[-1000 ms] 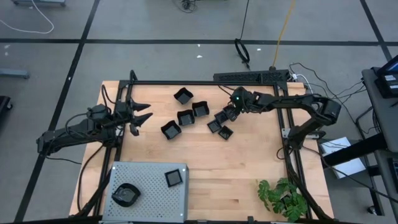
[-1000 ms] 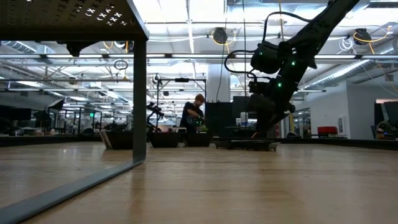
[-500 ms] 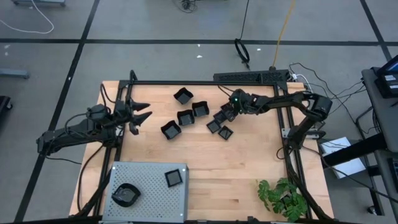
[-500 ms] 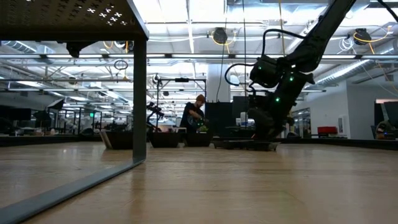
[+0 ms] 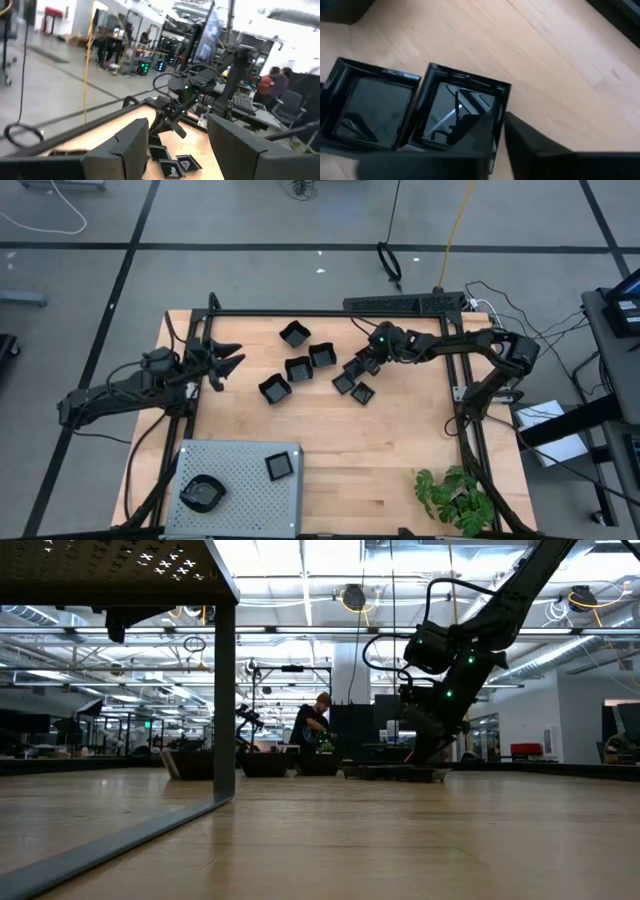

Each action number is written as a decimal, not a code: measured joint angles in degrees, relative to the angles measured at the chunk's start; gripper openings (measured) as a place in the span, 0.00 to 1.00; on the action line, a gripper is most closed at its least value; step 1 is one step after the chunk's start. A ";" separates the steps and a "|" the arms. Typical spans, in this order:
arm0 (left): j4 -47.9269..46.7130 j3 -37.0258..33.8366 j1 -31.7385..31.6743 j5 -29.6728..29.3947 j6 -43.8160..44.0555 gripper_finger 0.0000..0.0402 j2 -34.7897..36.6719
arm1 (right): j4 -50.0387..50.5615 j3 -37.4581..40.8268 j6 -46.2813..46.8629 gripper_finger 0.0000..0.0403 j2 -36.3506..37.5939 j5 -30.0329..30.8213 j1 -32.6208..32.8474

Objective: Pick & Place Mini shaped plates
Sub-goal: Stack the square plate on top of the other square plate on the shelf

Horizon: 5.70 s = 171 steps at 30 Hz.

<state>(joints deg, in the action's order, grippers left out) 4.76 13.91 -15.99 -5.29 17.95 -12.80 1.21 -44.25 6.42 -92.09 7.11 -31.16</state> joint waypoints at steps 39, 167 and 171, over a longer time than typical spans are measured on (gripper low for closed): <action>6.54 0.00 -0.02 -2.13 -2.18 0.52 -10.20 | -3.81 4.61 2.01 0.09 0.24 -5.48 0.02; -26.40 43.74 34.07 16.07 11.01 0.03 -53.59 | -24.41 7.45 -16.55 0.25 30.74 9.32 32.30; -26.50 43.74 36.00 13.02 12.47 0.01 -56.54 | -25.98 7.45 -16.02 0.25 30.11 9.32 32.29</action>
<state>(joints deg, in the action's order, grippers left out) -21.74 57.65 20.01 7.72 30.42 -69.34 -24.77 -36.80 -9.61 -61.98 16.43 1.13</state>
